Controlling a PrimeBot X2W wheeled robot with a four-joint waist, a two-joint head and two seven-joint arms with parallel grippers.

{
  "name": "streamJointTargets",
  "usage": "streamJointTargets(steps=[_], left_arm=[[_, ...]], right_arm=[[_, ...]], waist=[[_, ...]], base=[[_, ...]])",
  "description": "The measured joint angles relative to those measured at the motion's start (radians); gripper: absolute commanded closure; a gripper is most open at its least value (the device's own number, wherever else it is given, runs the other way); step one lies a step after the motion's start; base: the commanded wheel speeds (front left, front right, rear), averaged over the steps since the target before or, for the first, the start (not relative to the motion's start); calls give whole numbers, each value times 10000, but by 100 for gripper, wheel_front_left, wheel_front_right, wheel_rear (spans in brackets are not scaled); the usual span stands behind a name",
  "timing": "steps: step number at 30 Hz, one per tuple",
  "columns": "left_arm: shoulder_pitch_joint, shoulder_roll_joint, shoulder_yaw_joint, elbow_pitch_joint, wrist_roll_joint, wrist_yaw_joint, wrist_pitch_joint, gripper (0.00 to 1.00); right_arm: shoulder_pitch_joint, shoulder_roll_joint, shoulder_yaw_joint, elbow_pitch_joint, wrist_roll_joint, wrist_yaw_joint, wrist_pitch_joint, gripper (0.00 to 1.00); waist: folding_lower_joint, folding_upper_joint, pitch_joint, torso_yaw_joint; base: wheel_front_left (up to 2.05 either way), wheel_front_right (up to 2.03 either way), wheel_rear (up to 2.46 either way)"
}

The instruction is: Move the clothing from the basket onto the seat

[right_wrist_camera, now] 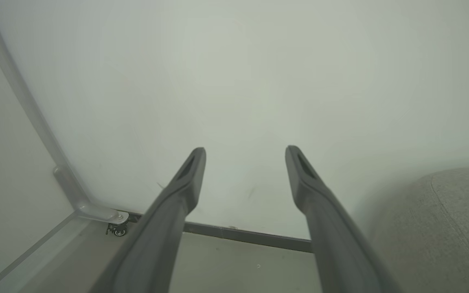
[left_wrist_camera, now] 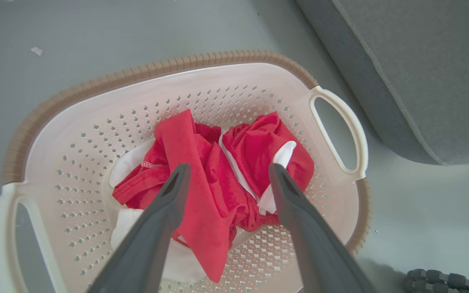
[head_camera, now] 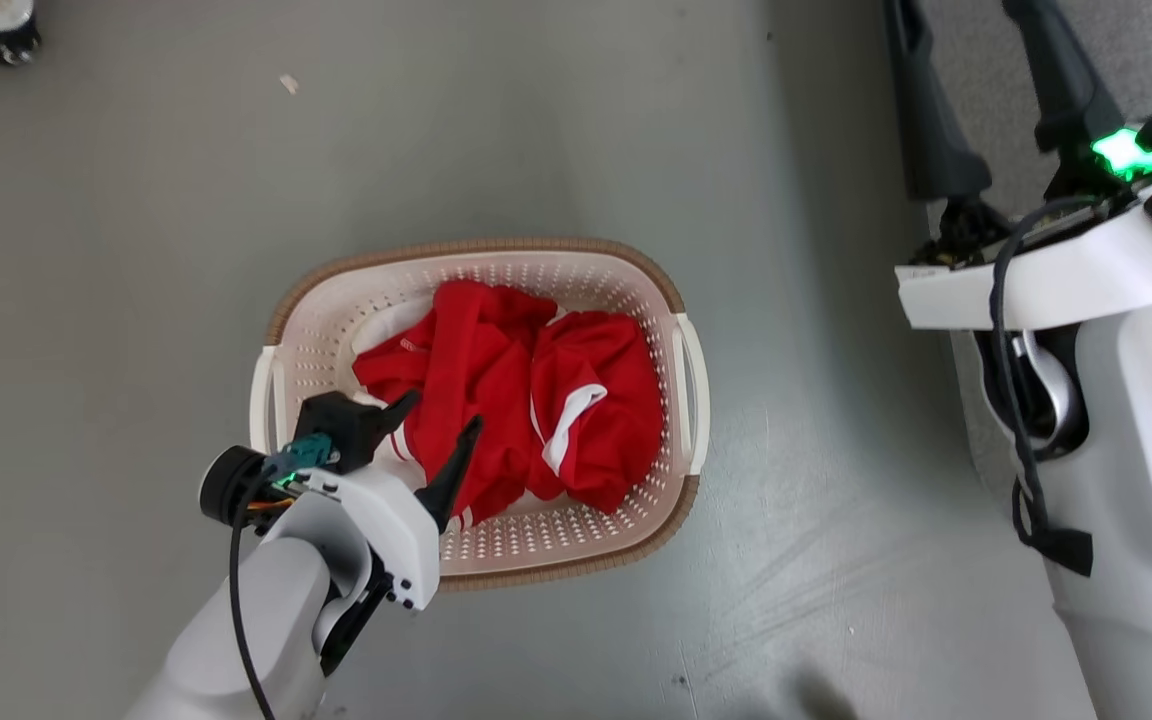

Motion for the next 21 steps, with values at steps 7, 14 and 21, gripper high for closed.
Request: streamJointTargets(steps=[7,14,21], left_arm=[[-569,-75,-385,326,-305,0,355,0],[-1338,-59,-583,840,-194,0,662,0],[-1885,-12,-709,1308,-27,0,974,0]], right_arm=[[-693,2,140,-253,-65,0,-40,0],[-1080,0,232,-362,-75,0,-40,0],[-1478,6,245,-470,-75,0,-40,0]], waist=[[1,0,655,-86],[0,0,1337,-159],[0,0,1847,-221]], base=[[0,0,0],[0,0,0],[0,0,0]])
